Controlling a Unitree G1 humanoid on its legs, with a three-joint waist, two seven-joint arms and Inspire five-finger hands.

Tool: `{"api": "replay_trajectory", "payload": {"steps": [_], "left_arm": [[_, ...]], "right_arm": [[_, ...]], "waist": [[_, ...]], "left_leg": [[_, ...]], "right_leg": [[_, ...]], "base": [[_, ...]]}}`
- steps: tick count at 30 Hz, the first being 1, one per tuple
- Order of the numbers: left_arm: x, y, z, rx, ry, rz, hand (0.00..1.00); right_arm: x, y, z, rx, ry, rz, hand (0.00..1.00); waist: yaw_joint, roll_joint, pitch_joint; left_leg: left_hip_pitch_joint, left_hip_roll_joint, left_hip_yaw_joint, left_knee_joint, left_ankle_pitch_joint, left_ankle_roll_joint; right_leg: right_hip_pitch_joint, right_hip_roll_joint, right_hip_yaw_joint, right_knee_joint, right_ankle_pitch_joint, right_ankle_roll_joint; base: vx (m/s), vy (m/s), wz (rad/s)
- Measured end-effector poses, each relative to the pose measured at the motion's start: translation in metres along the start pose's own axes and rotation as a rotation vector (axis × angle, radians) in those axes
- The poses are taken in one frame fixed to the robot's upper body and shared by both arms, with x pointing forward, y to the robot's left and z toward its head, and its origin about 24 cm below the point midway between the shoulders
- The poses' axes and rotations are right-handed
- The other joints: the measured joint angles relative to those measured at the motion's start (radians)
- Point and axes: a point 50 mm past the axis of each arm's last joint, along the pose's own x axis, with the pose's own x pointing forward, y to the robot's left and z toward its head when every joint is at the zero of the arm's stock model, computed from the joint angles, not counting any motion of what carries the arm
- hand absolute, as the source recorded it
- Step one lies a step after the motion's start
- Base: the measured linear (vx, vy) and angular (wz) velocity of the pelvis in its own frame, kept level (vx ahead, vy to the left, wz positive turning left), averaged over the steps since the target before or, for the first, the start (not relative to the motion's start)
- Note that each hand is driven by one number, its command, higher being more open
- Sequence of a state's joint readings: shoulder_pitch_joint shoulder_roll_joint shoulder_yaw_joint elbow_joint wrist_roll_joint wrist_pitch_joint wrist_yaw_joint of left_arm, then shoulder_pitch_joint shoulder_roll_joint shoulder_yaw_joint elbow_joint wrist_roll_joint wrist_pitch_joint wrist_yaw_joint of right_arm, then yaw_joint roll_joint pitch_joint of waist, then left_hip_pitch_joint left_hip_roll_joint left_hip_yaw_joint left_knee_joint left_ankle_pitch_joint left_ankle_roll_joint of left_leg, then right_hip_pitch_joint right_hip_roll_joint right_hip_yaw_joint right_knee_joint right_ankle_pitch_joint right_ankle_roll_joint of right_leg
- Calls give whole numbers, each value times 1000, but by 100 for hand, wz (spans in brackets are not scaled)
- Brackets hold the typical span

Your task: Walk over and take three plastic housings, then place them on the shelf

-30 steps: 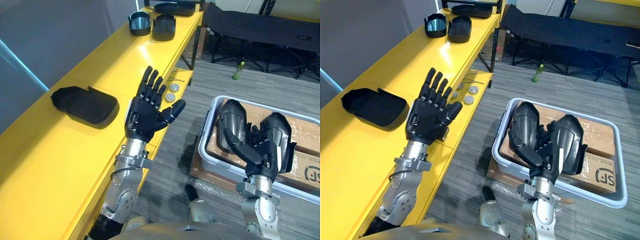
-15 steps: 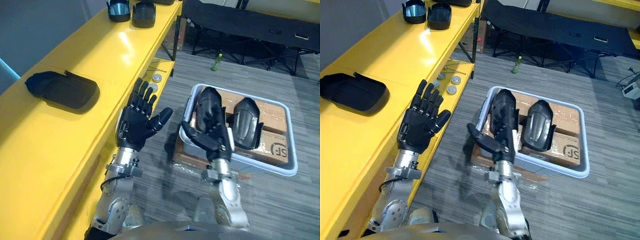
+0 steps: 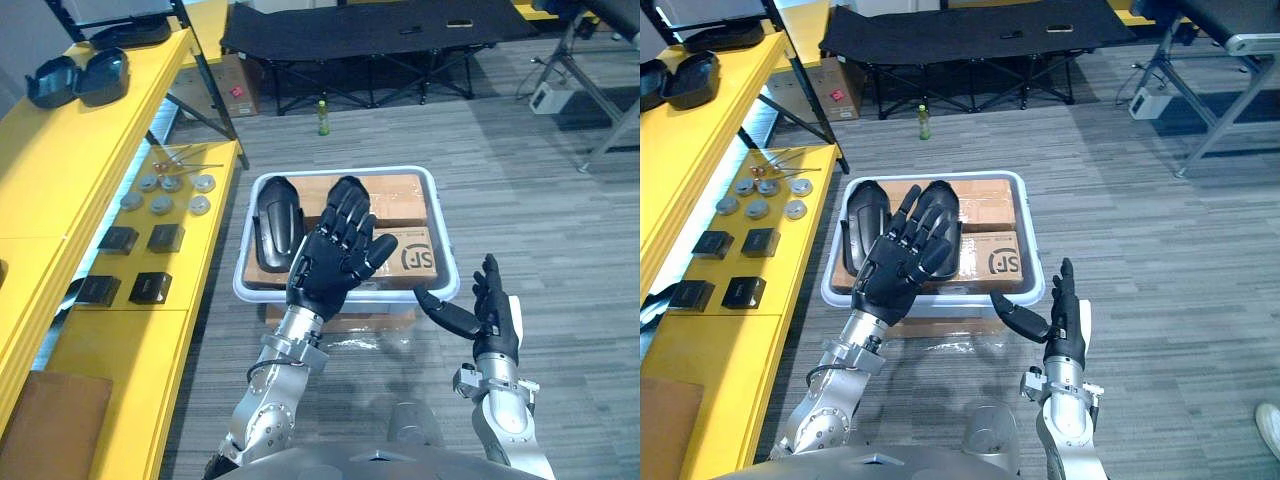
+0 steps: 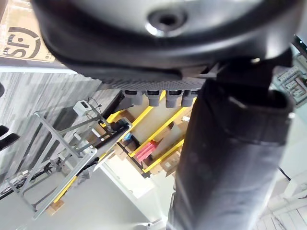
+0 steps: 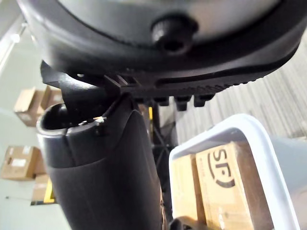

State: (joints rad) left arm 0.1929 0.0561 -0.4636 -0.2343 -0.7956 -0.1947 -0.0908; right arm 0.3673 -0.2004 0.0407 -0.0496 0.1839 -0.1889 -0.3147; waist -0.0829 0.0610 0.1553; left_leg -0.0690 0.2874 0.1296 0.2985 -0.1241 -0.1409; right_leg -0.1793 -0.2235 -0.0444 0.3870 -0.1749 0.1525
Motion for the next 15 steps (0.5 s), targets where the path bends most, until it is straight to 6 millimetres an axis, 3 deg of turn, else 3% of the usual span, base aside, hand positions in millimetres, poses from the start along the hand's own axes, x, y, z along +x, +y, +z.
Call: {"api": "replay_trajectory", "payload": {"steps": [2, 4, 5, 7, 10, 12, 15], "left_arm": [[-2, 8, 4, -1, -17, 34, 100], [-3, 20, 12, 31, -40, 78, 100], [-4, 28, 15, 56, -37, 99, 100], [-9, 38, 22, 115, -20, 112, 100], [-11, 43, 32, 185, -22, 93, 100], [-8, 42, 34, 187, -29, 80, 100], [2, 36, 38, 196, -49, 33, 100]], "right_arm": [[7, -3, 1, 26, 3, -40, 100], [21, -5, 1, 33, -2, -99, 100], [28, -1, 0, 51, 1, -117, 100], [38, 4, 3, 88, -3, -124, 100], [61, 7, 22, 113, -74, -164, 100], [78, 1, 39, 84, -137, -208, 100], [117, -17, 80, 57, -253, -301, 100]], "waist": [[10, 5, -3], [32, 2, -1], [44, -22, 16], [68, -42, 33], [106, -70, 65], [110, -67, 97], [131, -61, 161]], "left_leg": [[9, -16, 1, -45, -3, -5], [11, -45, 3, -75, -32, -47], [0, -69, 6, -50, -41, -36], [-35, -80, 7, 6, -70, -29], [-102, -98, -5, 69, -88, -25], [-139, -102, -41, 99, -88, -25], [-199, -101, -92, 121, -71, -37]], "right_leg": [[-8, 5, 17, -45, 46, 15], [-22, -14, 35, -100, 105, 41], [-8, -35, 36, -142, 143, 50], [13, -48, 18, -221, 208, 52], [26, -69, -32, -312, 271, 48], [32, -71, -62, -321, 284, 55], [22, -59, -95, -343, 309, 52]], "base": [[-50, 48, -35], [-121, 173, -34], [-191, 250, -25], [-200, 204, -15], [-169, 118, 6], [-121, 31, 36], [-102, -8, 27]]}}
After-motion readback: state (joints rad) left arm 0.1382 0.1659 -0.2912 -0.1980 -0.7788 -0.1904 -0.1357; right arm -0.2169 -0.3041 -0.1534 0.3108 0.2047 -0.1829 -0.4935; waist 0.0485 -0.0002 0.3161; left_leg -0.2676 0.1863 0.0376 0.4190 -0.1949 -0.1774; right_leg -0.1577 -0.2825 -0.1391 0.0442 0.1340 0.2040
